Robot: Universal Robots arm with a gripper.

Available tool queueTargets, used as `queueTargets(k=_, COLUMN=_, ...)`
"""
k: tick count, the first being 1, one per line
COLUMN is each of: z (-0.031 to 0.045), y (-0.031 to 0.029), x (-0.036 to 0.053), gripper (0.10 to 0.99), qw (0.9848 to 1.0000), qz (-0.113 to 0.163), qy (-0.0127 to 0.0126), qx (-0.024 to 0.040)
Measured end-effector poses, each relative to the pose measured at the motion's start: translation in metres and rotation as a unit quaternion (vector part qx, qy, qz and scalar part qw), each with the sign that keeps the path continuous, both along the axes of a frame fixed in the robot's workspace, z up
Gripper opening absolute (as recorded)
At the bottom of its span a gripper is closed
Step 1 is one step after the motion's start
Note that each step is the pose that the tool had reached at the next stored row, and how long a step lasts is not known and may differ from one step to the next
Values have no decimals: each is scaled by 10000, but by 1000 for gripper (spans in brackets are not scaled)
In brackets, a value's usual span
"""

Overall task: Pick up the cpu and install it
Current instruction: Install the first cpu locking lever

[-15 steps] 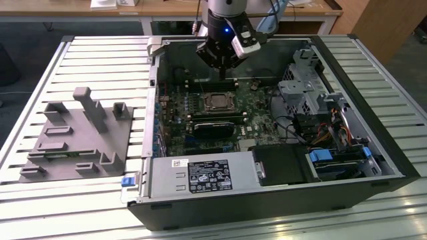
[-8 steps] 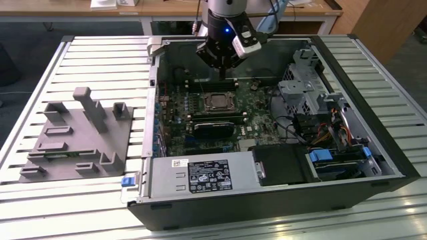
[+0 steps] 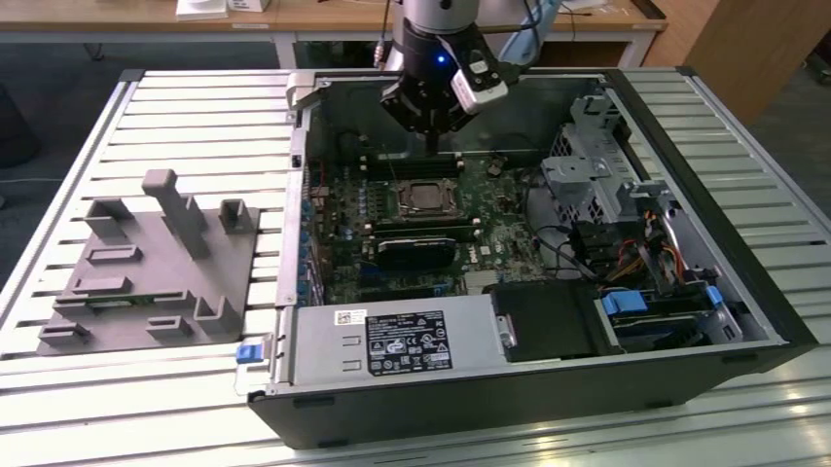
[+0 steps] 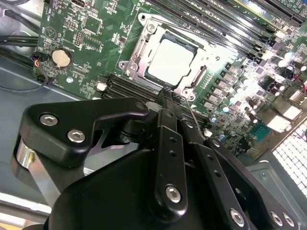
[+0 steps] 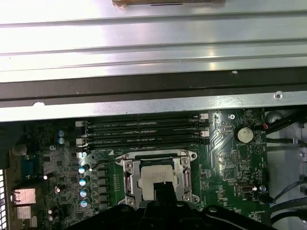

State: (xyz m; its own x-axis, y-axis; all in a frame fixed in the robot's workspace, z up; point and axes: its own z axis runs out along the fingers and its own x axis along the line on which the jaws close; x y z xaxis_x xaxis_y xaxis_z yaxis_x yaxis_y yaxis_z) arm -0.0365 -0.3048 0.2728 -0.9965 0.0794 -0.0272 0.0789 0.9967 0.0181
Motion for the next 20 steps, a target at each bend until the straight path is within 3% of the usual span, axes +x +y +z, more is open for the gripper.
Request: queueTargets(k=20, z=-36, y=0, x=-334, gripper=106, qw=10000, qz=22, qy=0, qx=2)
